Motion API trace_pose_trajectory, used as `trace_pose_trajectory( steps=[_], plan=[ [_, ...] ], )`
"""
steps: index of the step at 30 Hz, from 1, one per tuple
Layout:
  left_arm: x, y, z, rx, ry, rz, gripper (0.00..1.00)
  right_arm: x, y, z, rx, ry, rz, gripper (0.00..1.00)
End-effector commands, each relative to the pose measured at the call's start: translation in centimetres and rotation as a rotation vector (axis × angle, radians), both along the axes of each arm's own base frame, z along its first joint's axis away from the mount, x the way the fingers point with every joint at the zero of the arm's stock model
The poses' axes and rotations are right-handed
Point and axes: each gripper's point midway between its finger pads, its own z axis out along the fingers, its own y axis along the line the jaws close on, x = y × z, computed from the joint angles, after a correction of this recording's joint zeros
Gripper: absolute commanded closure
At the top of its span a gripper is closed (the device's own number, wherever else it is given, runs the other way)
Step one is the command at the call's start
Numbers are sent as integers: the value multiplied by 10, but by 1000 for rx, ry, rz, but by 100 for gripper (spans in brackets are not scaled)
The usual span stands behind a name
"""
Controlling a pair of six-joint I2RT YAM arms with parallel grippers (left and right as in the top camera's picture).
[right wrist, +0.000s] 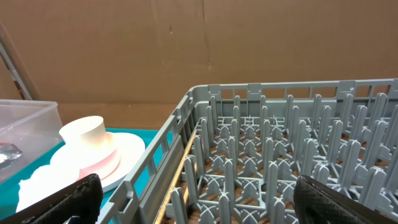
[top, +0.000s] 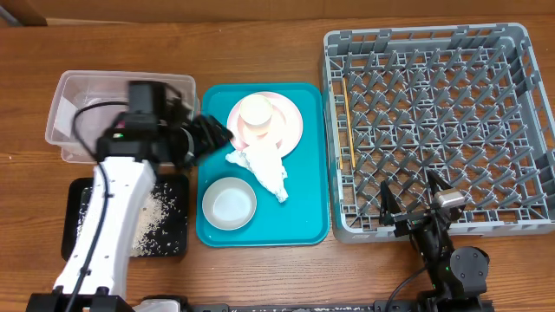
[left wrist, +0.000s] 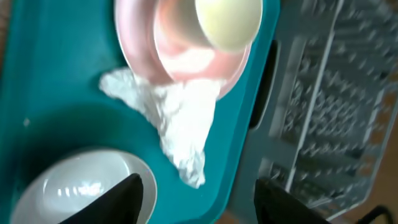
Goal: Sort waste into correct bins and load items into the dishwasher
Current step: 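Grasp the white tissue beside the plate with the left gripper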
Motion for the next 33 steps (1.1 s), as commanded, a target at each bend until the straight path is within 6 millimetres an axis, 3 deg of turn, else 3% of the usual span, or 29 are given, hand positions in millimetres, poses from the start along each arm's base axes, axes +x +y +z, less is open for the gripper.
trace_pose_trajectory(
  steps=[1, 8, 18, 25, 33],
  plan=[
    [-5, -17, -13, 146, -10, -85, 40, 1, -2, -2, 5, -2, -10, 0],
    [7, -41, -44, 362, -44, -102, 32, 1, -2, -2, 5, -2, -10, 0],
    [21, -53, -92, 501, -48, -203, 22, 1, -2, -2, 5, -2, -10, 0],
    [20, -52, -126, 527, 25, -225, 22, 1, -2, -2, 5, -2, -10, 0],
    [19, -52, -144, 540, 56, -242, 27, 1, -2, -2, 5, -2, -10, 0]
  ],
)
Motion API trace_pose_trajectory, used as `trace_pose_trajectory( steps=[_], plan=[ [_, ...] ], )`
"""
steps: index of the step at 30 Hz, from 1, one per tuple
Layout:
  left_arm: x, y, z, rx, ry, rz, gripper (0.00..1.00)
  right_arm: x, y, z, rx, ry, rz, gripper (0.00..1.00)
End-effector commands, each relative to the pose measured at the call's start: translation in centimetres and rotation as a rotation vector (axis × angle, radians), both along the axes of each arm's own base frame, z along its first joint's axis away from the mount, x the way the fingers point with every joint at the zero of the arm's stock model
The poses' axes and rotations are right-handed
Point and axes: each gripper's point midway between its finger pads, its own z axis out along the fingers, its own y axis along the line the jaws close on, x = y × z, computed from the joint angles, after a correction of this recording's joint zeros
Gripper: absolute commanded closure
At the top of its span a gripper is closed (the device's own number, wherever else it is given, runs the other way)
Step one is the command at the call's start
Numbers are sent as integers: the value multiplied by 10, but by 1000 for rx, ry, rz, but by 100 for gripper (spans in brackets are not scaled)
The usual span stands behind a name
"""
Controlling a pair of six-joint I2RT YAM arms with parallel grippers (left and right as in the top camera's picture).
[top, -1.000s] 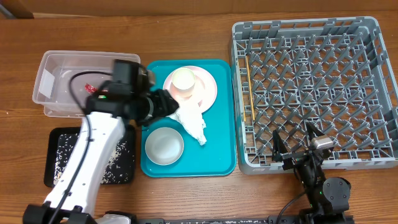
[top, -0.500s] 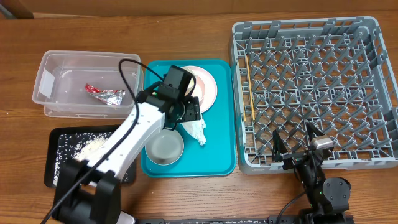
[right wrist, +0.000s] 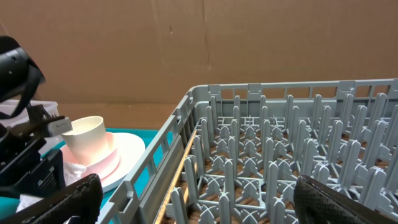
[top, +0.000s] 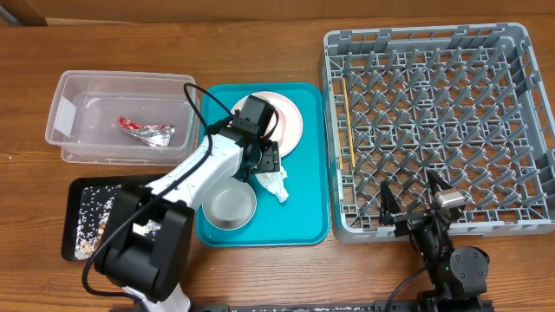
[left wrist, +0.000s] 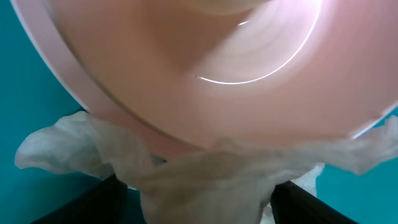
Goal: Sort waste into correct bins and load items into the dishwasher
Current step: 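Grasp the white tissue beside the plate with the left gripper, then carry the white tissue left and release it into the clear bin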
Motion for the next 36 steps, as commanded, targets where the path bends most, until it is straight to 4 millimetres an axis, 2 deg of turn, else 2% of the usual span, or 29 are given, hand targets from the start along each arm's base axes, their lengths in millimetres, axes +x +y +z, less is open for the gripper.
trace_pose_trajectory(
  steps=[1, 5, 13, 18, 22, 25, 31, 36],
  plan=[
    [2, 1, -8, 32, 8, -33, 29, 1, -2, -2, 5, -2, -10, 0],
    [2, 0, -8, 33, 7, -36, 41, 1, -2, -2, 5, -2, -10, 0],
    [4, 0, -5, 30, -1, -39, 80, 1, -2, -2, 5, -2, -10, 0],
    [14, -2, 13, 25, -49, -74, 95, 1, -2, -2, 5, -2, -10, 0],
    [24, -1, 43, 29, -97, -67, 96, 1, -2, -2, 4, -2, -10, 0],
    [32, 6, 75, 60, -157, -53, 96, 1, -2, -2, 5, -2, -10, 0],
    [48, 47, 142, 211, -312, 47, 96, 1, -2, -2, 5, -2, -10, 0],
    [57, 90, 196, 313, -450, 172, 96, 1, -2, -2, 5, -2, -10, 0]
  ],
)
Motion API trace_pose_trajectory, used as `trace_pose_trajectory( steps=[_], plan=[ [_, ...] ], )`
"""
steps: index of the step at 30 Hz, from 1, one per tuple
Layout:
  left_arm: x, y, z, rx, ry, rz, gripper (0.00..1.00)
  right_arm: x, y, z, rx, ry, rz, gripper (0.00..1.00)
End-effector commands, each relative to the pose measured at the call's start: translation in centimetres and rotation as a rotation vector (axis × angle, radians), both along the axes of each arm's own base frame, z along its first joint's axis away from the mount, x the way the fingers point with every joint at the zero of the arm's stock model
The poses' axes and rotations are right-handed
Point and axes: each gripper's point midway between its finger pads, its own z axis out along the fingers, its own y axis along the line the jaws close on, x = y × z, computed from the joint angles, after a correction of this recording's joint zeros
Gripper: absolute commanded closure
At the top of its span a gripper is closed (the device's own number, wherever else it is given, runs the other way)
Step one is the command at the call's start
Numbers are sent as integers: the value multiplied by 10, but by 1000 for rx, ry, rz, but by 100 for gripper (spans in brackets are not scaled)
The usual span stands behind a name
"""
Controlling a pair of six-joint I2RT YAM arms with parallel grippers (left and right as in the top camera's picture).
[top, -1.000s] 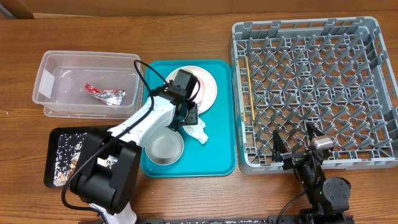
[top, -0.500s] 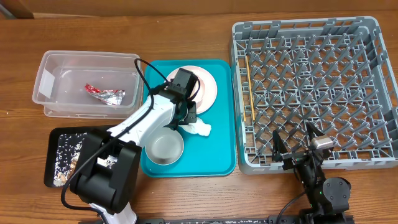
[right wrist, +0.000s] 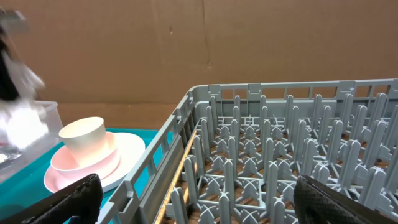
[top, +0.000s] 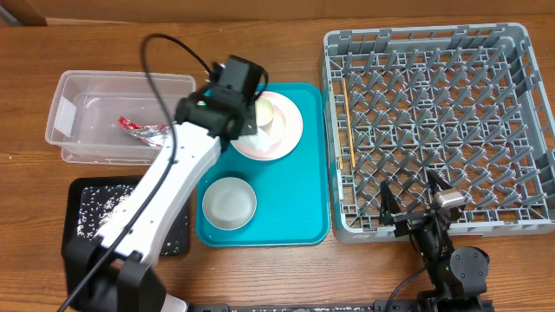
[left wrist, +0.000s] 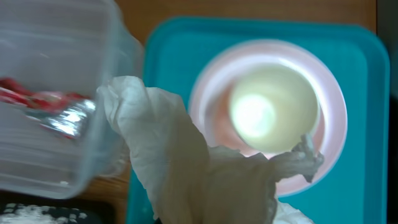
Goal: Sort waste into correct bins and load items into the dishwasher
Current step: 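Carry the white tissue left and release it into the clear bin, then raise the left gripper away from the clear bin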
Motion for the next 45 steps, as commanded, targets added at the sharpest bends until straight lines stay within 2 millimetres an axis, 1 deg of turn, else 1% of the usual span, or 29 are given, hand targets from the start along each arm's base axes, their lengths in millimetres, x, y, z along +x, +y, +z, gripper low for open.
trace_pose_trajectory(
  steps=[1, 2, 3, 5, 7, 10, 11, 14, 18, 23, 26, 27, 28, 30, 31, 32, 34, 36, 37, 38, 40, 45],
  plan=[
    [11, 48, 53, 130, -163, 135, 96, 1, -2, -2, 5, -2, -10, 0],
    [13, 62, 66, 154, -206, 181, 96, 1, -2, -2, 5, -2, -10, 0],
    [14, 70, 72, 164, -227, 206, 96, 1, -2, -2, 5, -2, -10, 0],
    [17, 93, 84, 195, -273, 277, 96, 1, -2, -2, 5, -2, -10, 0],
    [19, 113, 87, 214, -287, 335, 96, 1, -2, -2, 5, -2, -10, 0],
    [18, 143, 83, 222, -270, 409, 96, 1, -2, -2, 5, -2, -10, 0],
    [18, 160, 79, 227, -258, 455, 96, 1, -2, -2, 5, -2, -10, 0],
    [19, 187, 64, 217, -220, 524, 96, 1, -2, -2, 4, -2, -10, 0],
    [22, 208, 34, 177, -137, 555, 94, 1, -2, -2, 5, -2, -10, 0],
    [25, 230, -10, 164, -28, 594, 96, 1, -2, -2, 5, -2, -10, 0],
    [25, 244, -27, 172, 12, 621, 95, 1, -2, -2, 5, -2, -10, 0],
    [24, 247, -29, 173, 18, 628, 87, 1, -2, -2, 5, -2, -10, 0],
    [23, 250, -30, 173, 21, 636, 71, 1, -2, -2, 5, -2, -10, 0],
    [24, 256, -28, 167, 8, 651, 34, 1, -2, -2, 4, -2, -10, 0],
    [25, 257, -27, 166, 0, 652, 25, 1, -2, -2, 5, -2, -10, 0],
    [26, 257, -26, 165, -4, 652, 19, 1, -2, -2, 5, -2, -10, 0],
    [28, 255, -21, 156, -14, 646, 15, 1, -2, -2, 5, -2, -10, 0],
    [28, 247, -17, 126, -8, 625, 14, 1, -2, -2, 5, -2, -10, 0],
    [22, 235, -13, 84, 23, 594, 14, 1, -2, -2, 5, -2, -10, 0],
    [18, 229, -11, 60, 44, 580, 14, 1, -2, -2, 5, -2, -10, 0],
    [5, 207, -12, -33, 109, 526, 14, 1, -2, -2, 5, -2, -10, 0],
    [-40, 142, -17, -299, 329, 376, 14, 1, -2, -2, 5, -2, -10, 0]
  ],
)
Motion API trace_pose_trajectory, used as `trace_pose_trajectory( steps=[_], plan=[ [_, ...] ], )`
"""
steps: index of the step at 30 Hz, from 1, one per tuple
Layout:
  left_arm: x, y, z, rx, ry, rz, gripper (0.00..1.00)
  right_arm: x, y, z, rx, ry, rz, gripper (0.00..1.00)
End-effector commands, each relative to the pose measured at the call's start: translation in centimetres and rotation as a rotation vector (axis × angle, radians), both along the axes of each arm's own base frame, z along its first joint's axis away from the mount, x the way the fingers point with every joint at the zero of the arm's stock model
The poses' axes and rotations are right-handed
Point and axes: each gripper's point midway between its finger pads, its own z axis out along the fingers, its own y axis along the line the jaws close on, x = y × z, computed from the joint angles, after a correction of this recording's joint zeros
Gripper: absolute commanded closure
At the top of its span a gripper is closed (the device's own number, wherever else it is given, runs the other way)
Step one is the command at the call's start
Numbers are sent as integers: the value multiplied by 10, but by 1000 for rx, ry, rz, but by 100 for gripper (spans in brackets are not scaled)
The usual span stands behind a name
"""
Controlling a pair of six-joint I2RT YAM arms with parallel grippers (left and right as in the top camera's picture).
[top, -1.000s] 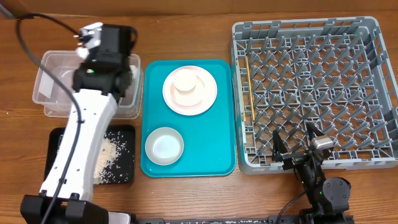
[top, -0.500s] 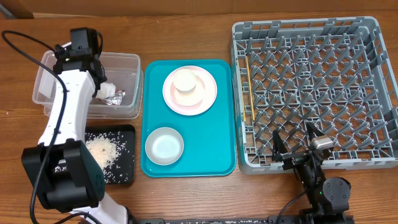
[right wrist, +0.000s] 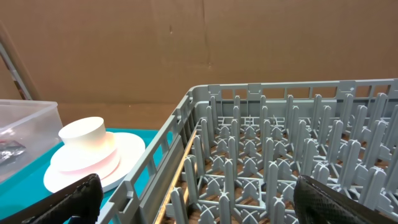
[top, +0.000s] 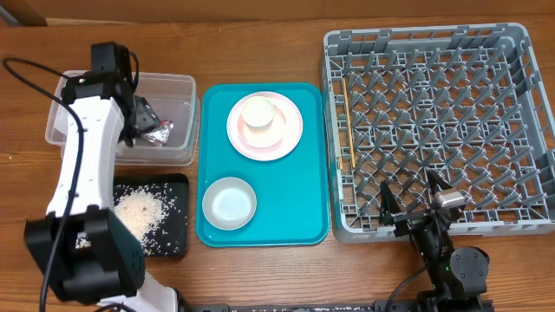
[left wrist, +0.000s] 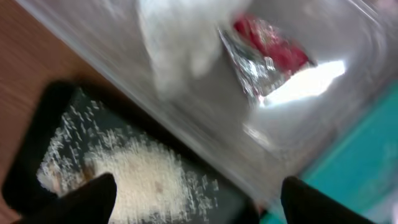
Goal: Sort waste into correct bins and load items into the dishwasher
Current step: 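Raise the left gripper away from the clear bin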
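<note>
My left gripper hangs open over the clear plastic bin at the back left. In the left wrist view the blurred white napkin lies inside the bin, apart from the fingers, next to a red and silver wrapper. On the teal tray a cream cup stands on a pink plate, with a white bowl nearer the front. The grey dish rack holds a wooden stick along its left side. My right gripper rests open at the rack's front edge.
A black tray with scattered rice lies in front of the clear bin, under my left arm. Brown cardboard stands behind the table. The rack's rows of upright pegs fill the right wrist view.
My left gripper was shut on the napkin, held above the tray's left edge by the plate. Now it is open over the clear bin and the napkin lies inside. The right arm has not moved.
My left gripper was open by the tray's left edge, short of the napkin in front of the plate. Then it was down on the napkin. Then it held the napkin up between tray and bin. Now the napkin is in the bin with the wrapper.
</note>
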Motion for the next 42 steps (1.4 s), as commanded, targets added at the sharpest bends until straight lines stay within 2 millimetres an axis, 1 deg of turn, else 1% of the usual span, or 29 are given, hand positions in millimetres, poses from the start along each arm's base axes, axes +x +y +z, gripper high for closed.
trace_pose_trajectory(
  steps=[1, 2, 4, 6, 9, 11, 13, 14, 16, 22, 25, 26, 27, 31, 34, 37, 38, 40, 42],
  plan=[
    [-15, -66, 21, -324, -11, -129, 15, 1, -2, -2, 5, -2, -10, 0],
    [-22, -77, 21, -368, 14, -165, 16, 1, -2, -2, 5, -2, -10, 0],
    [-32, -90, 20, -411, 59, -229, 20, 1, -2, -2, 5, -2, -10, 0],
    [-43, -99, 19, -427, 103, -275, 21, 1, -2, -2, 5, -2, -10, 0],
    [-52, -109, 17, -429, 145, -334, 27, 1, -2, -2, 5, -2, -10, 0],
    [-55, -117, 15, -430, 162, -358, 28, 1, -2, -2, 5, -2, -10, 0],
    [-57, -128, 13, -429, 174, -390, 28, 1, -2, -2, 5, -2, -10, 0],
    [-58, -140, 10, -428, 183, -417, 29, 1, -2, -2, 5, -2, -10, 0],
    [-60, -154, 6, -425, 191, -445, 28, 1, -2, -2, 5, -2, -10, 0],
    [-71, -191, -6, -414, 221, -569, 28, 1, -2, -2, 5, -2, -10, 0],
    [-79, -207, -14, -410, 241, -605, 28, 1, -2, -2, 5, -2, -10, 0],
    [-82, -218, -20, -408, 244, -632, 28, 1, -2, -2, 5, -2, -10, 0],
    [-82, -222, -23, -407, 238, -644, 28, 1, -2, -2, 5, -2, -10, 0],
    [-76, -240, -33, -406, 188, -678, 27, 1, -2, -2, 5, -2, -10, 0],
    [-66, -249, -34, -407, 137, -699, 27, 1, -2, -2, 5, -2, -10, 0],
    [-42, -258, -30, -418, 31, -661, 25, 1, -2, -2, 5, -2, -10, 0],
    [-24, -259, -26, -421, -45, -610, 24, 1, -2, -2, 5, -2, -10, 0],
    [-4, -255, -22, -393, -122, -551, 23, 1, -2, -2, 5, -2, -10, 0],
    [16, -246, -16, -355, -202, -480, 23, 1, -2, -2, 5, -2, -10, 0]
  ],
)
